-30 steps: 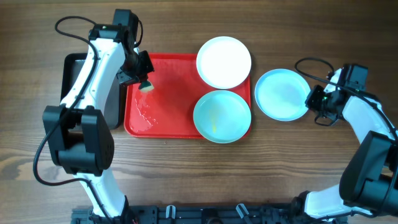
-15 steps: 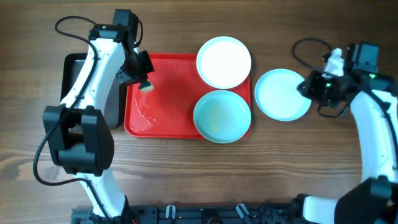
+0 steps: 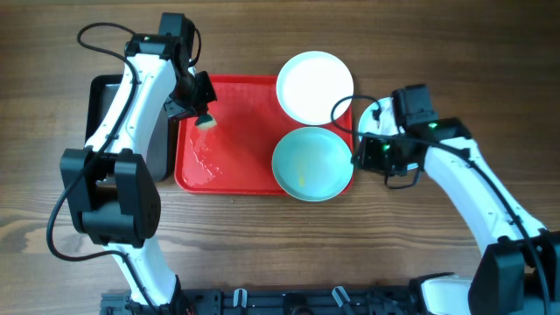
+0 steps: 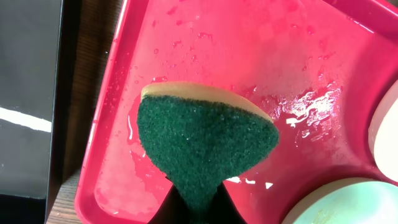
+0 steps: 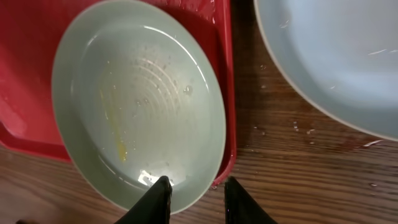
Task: Clean dirty plates on tray and stack at the side
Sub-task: 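Grasp the rim of the lower light-blue plate with the right gripper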
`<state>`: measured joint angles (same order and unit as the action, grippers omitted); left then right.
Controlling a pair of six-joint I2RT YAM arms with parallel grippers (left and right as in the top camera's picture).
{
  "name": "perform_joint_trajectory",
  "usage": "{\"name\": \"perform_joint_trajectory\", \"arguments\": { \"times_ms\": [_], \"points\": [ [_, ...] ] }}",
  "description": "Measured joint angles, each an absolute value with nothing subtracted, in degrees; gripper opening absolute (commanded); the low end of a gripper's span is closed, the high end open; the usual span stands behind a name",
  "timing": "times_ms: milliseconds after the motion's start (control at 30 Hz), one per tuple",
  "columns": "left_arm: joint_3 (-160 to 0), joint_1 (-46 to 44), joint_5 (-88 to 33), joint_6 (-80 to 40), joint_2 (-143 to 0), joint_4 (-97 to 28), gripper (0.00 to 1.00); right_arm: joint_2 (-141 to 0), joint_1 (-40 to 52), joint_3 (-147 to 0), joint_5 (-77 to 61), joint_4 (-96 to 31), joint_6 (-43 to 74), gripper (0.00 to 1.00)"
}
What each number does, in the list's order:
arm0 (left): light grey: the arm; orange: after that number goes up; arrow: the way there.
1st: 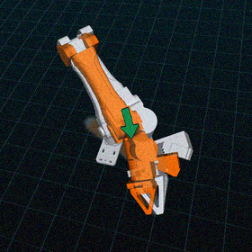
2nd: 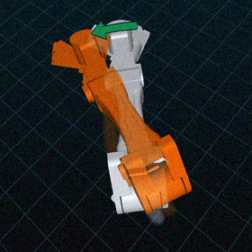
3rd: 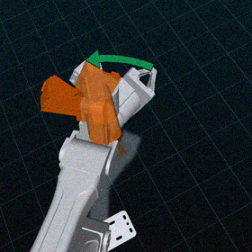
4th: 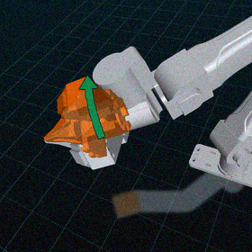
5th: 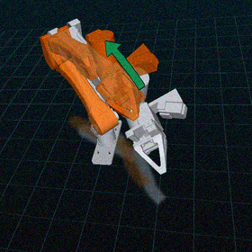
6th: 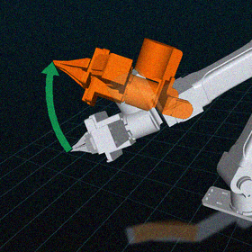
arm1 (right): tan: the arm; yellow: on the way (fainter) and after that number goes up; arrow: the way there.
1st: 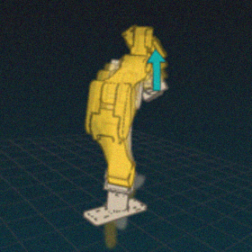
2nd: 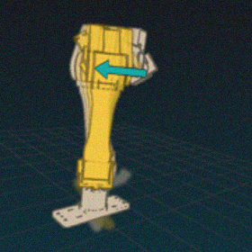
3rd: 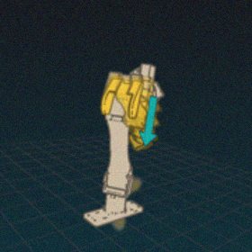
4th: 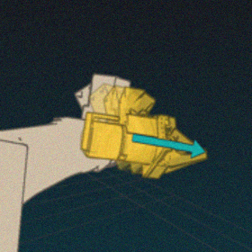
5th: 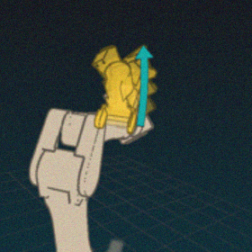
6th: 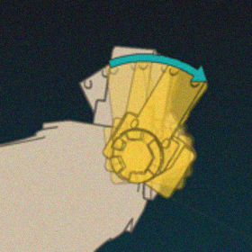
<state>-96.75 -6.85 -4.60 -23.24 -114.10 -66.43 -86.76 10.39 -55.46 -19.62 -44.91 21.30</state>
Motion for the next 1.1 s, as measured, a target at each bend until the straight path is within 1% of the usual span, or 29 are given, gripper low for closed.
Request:
{"name": "perform_joint_trajectory", "arguments": {
  "times_ms": [200,467,667,800,1100],
  "points": [
    [-96.75,-6.85,-4.6,-23.24,-114.1,-66.43,0.04,-88.09,13.76,-53.28,-14.31,-42.5,24.25,0.29],
    [-96.75,-6.85,-4.6,-23.24,-114.1,-66.43,0.04,-92.03,14.63,-53.25,-11.44,-38.26,24.64,0.28],
    [-96.75,-6.85,-4.58,-23.22,-114.1,-66.43,0.04,-94.63,14.87,-53.21,-10.94,-36.36,24.23,0.17],
    [-96.75,-6.85,-4.58,-23.24,-114.1,-66.43,0.04,-94.76,14.87,-53.21,-10.81,-35.86,24.29,0.04],
    [-96.75,-6.85,-4.58,-23.24,-114.1,-66.43,0.04,-94.78,14.98,-53.21,-10.66,-36.16,23.75,0.04]
  ]
}}
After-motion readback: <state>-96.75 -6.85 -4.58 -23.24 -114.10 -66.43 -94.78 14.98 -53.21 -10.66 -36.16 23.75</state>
